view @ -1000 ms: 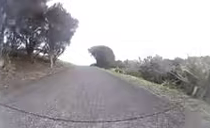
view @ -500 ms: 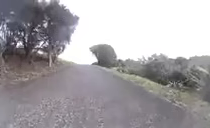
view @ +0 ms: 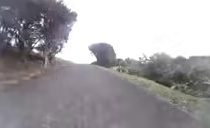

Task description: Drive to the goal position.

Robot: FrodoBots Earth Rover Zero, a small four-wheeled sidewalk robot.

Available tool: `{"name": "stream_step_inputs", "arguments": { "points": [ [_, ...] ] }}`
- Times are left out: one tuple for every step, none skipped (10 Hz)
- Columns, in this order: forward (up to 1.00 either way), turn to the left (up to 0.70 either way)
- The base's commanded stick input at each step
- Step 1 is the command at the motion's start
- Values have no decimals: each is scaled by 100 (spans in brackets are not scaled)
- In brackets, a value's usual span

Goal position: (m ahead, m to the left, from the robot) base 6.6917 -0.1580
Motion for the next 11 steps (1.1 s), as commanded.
{"name": "stream_step_inputs", "arguments": {
  "points": [
    [100, 0],
    [100, 0],
    [100, 0],
    [100, 0],
    [100, 0],
    [100, 0],
    [100, 0],
    [100, 0],
    [100, 0],
    [100, 0],
    [100, 0]
  ]
}}
